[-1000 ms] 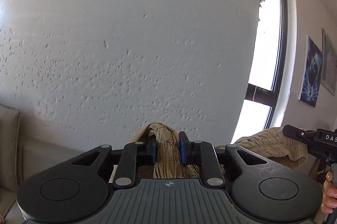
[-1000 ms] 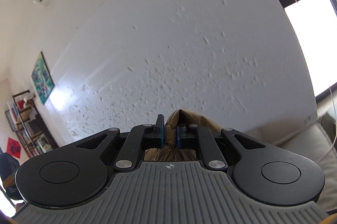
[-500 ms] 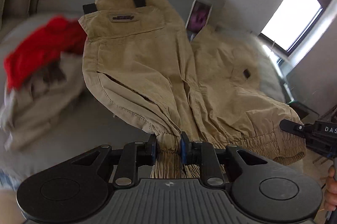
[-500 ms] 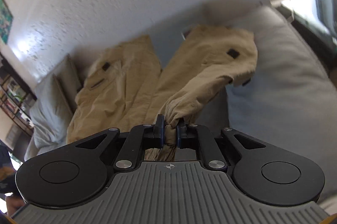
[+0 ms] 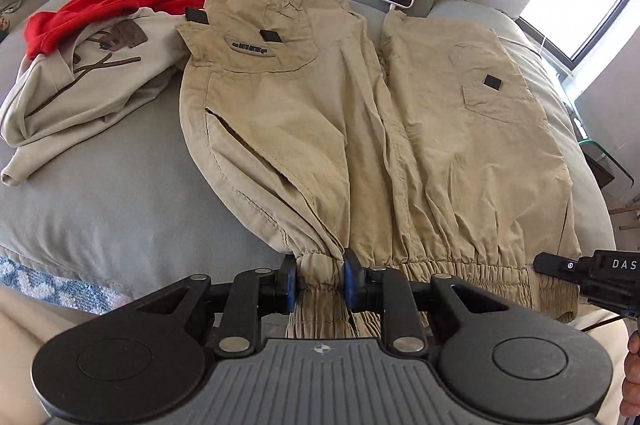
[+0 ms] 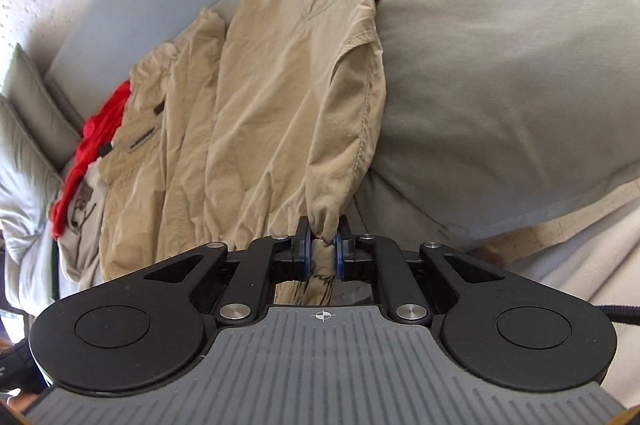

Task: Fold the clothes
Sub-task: 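Open both grippers to release the pant cuffs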

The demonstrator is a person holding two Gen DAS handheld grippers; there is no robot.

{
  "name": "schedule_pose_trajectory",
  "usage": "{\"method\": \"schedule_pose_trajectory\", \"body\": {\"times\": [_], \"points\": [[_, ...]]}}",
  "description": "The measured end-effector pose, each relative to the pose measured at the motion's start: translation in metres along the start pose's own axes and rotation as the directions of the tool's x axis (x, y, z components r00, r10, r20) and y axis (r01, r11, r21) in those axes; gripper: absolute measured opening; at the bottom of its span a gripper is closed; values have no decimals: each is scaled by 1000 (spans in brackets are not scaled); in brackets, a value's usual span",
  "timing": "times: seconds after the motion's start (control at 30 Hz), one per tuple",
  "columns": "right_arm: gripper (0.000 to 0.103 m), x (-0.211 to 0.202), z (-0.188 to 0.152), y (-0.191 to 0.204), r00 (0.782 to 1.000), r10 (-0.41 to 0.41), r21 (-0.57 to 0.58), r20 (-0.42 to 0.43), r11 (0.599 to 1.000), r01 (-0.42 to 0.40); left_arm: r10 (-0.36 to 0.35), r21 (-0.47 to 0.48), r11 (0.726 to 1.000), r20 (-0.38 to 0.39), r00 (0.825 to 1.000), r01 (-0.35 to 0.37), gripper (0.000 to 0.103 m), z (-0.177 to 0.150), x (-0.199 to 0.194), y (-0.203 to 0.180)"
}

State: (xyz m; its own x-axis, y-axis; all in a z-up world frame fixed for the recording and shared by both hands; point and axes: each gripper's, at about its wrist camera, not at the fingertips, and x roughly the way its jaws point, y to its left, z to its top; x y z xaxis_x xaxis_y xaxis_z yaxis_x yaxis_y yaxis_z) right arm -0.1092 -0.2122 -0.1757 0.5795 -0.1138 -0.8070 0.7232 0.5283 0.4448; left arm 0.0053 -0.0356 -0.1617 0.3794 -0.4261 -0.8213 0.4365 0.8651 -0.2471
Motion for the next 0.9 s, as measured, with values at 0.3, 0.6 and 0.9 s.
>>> {"method": "schedule_pose_trajectory", "body": {"times": [0.3, 0.6, 0.9], "points": [[37, 1, 4, 12, 997, -72, -77, -25, 995, 70, 161, 90, 983, -32, 986, -158, 51, -3, 7, -4], [51, -29, 15, -8, 1000, -14, -63, 3, 998, 14, 145, -3, 989, 63, 987, -145, 67, 5, -28, 32], [58, -10, 45, -52, 992, 51, 41, 119, 998, -57, 107, -235, 968, 80, 991, -86, 60, 46, 22, 81]]}}
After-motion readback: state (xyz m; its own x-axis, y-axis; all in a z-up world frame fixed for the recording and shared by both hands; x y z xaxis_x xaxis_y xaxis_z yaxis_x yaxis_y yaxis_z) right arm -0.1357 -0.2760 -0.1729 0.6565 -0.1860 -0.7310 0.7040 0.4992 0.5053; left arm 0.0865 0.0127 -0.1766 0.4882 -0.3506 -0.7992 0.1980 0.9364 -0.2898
